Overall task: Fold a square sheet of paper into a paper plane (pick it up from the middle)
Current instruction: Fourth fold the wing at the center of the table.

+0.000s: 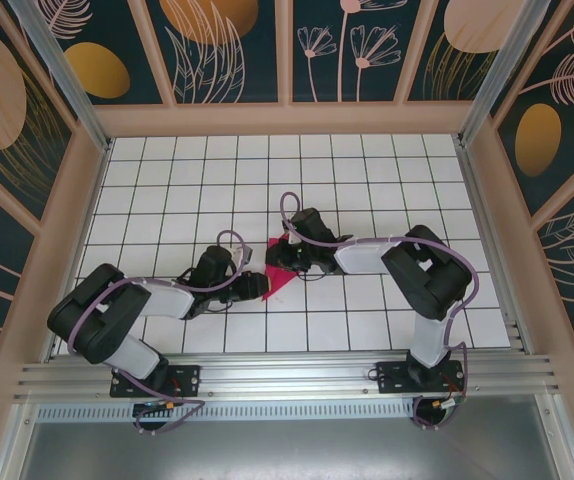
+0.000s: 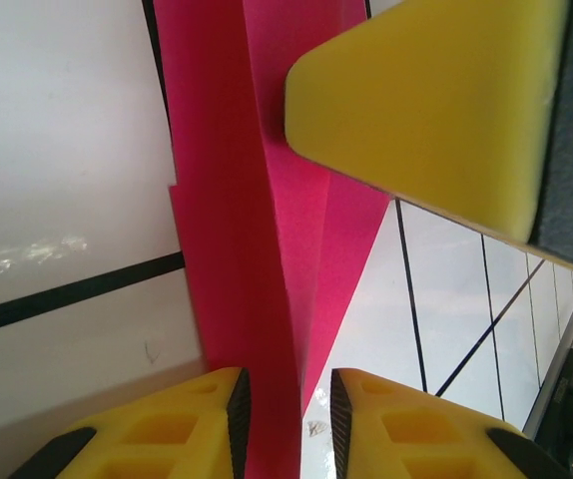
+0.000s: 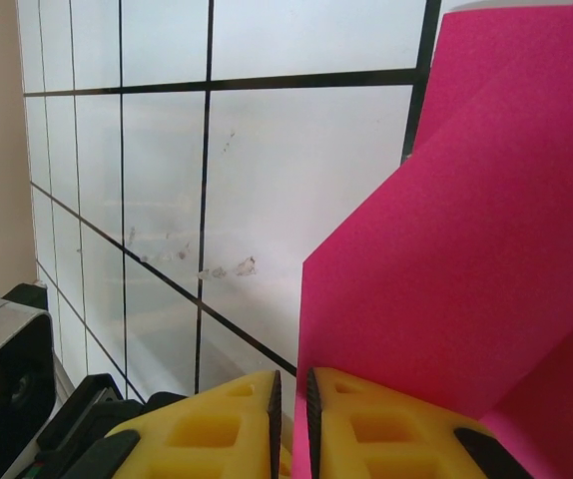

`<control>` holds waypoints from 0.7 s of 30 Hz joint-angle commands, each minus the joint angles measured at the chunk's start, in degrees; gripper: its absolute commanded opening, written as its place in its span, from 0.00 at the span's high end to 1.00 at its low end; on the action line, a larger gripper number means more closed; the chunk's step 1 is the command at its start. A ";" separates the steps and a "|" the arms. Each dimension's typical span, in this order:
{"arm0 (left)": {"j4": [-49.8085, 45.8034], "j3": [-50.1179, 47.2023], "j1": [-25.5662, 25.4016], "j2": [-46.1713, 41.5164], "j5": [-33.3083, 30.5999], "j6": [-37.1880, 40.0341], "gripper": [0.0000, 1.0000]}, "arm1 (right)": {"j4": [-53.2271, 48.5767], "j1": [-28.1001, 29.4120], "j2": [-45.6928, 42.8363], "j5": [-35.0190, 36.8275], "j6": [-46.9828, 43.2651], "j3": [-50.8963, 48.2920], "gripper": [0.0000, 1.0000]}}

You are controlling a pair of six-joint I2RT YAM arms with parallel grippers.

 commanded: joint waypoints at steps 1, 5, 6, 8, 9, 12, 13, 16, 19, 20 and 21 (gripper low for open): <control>1.34 1.29 0.22 1.37 0.50 1.11 0.69 | 0.81 -0.03 0.78 -0.60 -0.77 1.06 0.81; 1.54 1.26 0.21 1.87 0.58 1.02 0.71 | 0.68 -0.07 0.59 -0.61 -0.87 1.03 0.81; 1.61 1.24 0.18 2.05 0.58 1.10 0.72 | 0.68 -0.04 0.60 -0.57 -0.85 1.03 0.81; 1.54 1.55 0.18 2.53 0.53 1.09 0.73 | 0.64 -0.06 0.72 -0.65 -0.88 1.04 0.81; 1.47 1.64 0.23 2.67 0.37 1.10 0.74 | 0.67 -0.04 0.69 -0.65 -0.85 1.01 0.81; 1.36 1.99 0.18 3.31 0.43 1.11 0.75 | 0.74 -0.04 0.69 -0.65 -0.85 1.04 0.81; 1.39 2.08 0.09 3.43 0.50 1.19 0.75 | 0.72 -0.09 0.73 -0.65 -0.77 1.04 0.81; 1.30 2.08 0.18 3.55 0.49 1.35 0.75 | 0.79 -0.07 0.67 -0.72 -0.79 0.96 0.81; 1.10 2.08 0.10 3.56 0.42 1.55 0.74 | 0.84 -0.07 0.73 -0.74 -0.82 1.04 0.81; 1.02 2.08 0.06 3.71 0.39 1.66 0.74 | 0.88 -0.07 0.81 -0.78 -0.76 1.04 0.81; 0.89 2.16 0.04 3.86 0.42 1.87 0.73 | 0.83 -0.06 0.79 -0.83 -0.81 1.00 0.81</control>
